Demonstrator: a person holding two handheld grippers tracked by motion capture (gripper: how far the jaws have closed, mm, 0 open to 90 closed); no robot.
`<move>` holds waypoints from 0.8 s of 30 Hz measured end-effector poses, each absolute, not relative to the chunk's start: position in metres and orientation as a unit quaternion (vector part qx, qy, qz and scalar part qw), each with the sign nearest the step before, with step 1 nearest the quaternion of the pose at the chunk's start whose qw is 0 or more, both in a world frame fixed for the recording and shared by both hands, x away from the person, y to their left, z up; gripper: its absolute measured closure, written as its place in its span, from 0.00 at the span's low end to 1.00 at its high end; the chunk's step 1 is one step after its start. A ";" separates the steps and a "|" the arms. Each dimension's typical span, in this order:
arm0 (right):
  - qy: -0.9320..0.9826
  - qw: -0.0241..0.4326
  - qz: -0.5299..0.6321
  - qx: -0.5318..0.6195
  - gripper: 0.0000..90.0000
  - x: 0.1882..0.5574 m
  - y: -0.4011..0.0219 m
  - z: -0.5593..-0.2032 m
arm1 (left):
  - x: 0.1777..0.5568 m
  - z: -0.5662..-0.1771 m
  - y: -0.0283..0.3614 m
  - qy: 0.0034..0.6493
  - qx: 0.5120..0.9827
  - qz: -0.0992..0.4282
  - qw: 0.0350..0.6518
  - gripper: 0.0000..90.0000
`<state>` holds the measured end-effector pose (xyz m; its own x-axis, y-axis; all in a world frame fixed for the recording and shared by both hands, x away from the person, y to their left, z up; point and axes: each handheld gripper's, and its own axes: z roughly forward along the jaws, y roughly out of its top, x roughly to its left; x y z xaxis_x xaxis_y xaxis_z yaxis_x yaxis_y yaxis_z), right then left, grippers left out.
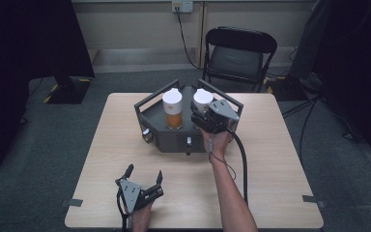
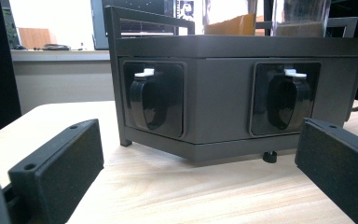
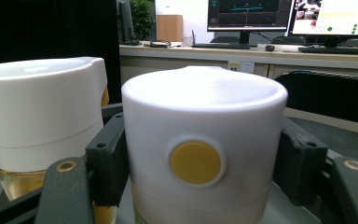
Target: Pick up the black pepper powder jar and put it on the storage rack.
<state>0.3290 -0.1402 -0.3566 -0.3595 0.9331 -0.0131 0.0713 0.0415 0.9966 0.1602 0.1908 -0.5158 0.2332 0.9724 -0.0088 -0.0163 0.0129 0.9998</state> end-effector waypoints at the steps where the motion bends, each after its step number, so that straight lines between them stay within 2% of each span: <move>1: 0.609 0.387 0.556 0.413 0.33 0.329 -0.140 -0.356 | 0.160 -0.516 0.191 0.436 0.548 0.440 0.562 0.00; 10: 0.607 0.391 0.555 0.414 0.32 0.328 -0.138 -0.357 | 0.160 -0.516 0.191 0.436 0.548 0.440 0.562 0.00; 16: 0.604 0.400 0.554 0.411 0.07 0.328 -0.134 -0.360 | 0.160 -0.516 0.191 0.436 0.548 0.440 0.562 0.00; 18: 0.601 0.404 0.551 0.415 0.01 0.328 -0.133 -0.361 | 0.160 -0.516 0.191 0.436 0.548 0.440 0.562 0.00; 24: 0.585 0.401 0.563 0.425 0.00 0.324 -0.137 -0.361 | 0.160 -0.516 0.191 0.436 0.548 0.440 0.562 0.01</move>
<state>0.3242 -0.1368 -0.3609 -0.3168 0.9484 0.0100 0.0465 0.0051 0.9989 0.1602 0.1908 -0.5158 0.2328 0.9725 -0.0089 -0.0164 0.0130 0.9998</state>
